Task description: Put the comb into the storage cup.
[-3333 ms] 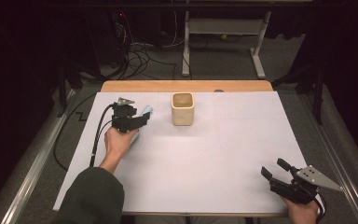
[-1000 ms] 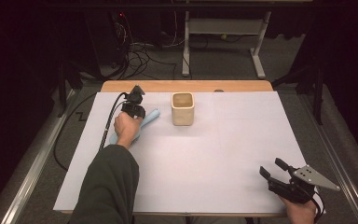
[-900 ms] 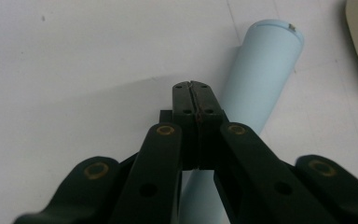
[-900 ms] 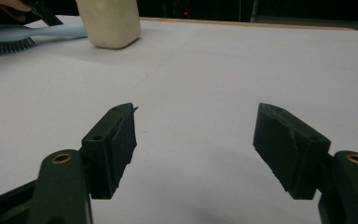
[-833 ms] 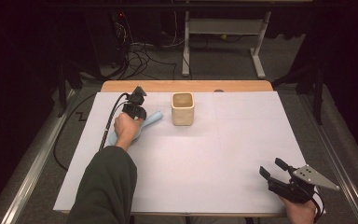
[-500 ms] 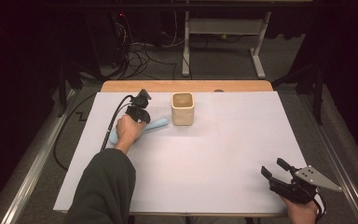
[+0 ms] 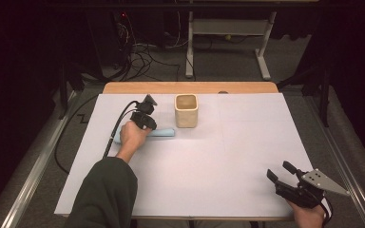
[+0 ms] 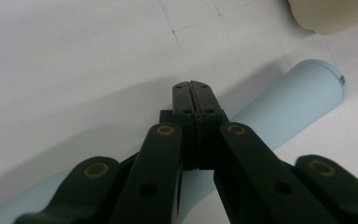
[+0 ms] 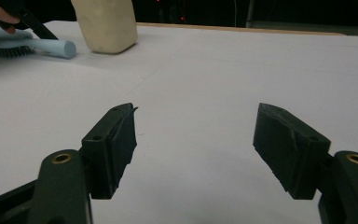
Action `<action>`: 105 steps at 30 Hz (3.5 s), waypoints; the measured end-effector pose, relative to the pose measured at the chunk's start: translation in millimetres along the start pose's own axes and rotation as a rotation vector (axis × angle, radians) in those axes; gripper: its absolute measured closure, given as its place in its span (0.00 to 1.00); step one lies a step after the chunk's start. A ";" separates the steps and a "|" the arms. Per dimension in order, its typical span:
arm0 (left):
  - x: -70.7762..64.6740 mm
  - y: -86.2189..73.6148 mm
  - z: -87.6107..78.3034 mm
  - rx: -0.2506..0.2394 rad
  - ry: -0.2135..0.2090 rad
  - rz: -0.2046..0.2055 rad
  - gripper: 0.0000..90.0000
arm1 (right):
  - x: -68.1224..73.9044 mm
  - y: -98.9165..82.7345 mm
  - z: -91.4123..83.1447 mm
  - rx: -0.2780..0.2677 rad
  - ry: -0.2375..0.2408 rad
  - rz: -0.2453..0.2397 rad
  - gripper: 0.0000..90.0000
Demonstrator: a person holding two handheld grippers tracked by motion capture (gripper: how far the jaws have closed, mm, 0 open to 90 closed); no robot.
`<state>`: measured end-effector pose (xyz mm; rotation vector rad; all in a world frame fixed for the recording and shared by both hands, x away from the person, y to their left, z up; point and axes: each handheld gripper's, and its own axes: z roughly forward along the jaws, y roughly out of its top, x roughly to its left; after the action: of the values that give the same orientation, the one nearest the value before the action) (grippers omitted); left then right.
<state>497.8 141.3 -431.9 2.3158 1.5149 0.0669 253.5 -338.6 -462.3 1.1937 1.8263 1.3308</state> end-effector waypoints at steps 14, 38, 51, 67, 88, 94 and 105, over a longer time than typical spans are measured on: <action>-6.4 -10.3 -0.5 -0.006 -0.019 0.018 0.99 | 0.4 0.0 0.1 0.000 0.004 -0.006 0.34; -28.1 -35.4 -5.7 -0.045 -0.067 0.096 0.99 | -0.2 0.0 -0.2 0.005 0.004 0.000 0.34; -33.5 -51.1 -9.8 -0.047 -0.056 0.136 0.99 | 0.1 0.2 -0.1 0.007 0.003 -0.006 0.34; -35.5 -69.1 -15.5 -0.056 -0.057 0.151 0.99 | 0.6 0.2 0.3 0.009 0.002 -0.005 0.34; -32.7 -88.0 -23.0 -0.070 -0.063 0.161 0.99 | 1.2 0.2 1.1 0.010 0.004 -0.002 0.34; -32.6 -94.7 -25.5 -0.077 -0.057 0.170 0.99 | 2.6 0.4 1.0 0.009 0.003 -0.007 0.34; -33.7 -105.9 -28.4 -0.083 -0.033 0.187 0.99 | 2.2 0.5 1.1 0.013 0.001 -0.010 0.34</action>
<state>384.1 156.6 -435.1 2.3733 1.2516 0.1367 253.6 -336.2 -462.1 1.1899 1.8415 1.3159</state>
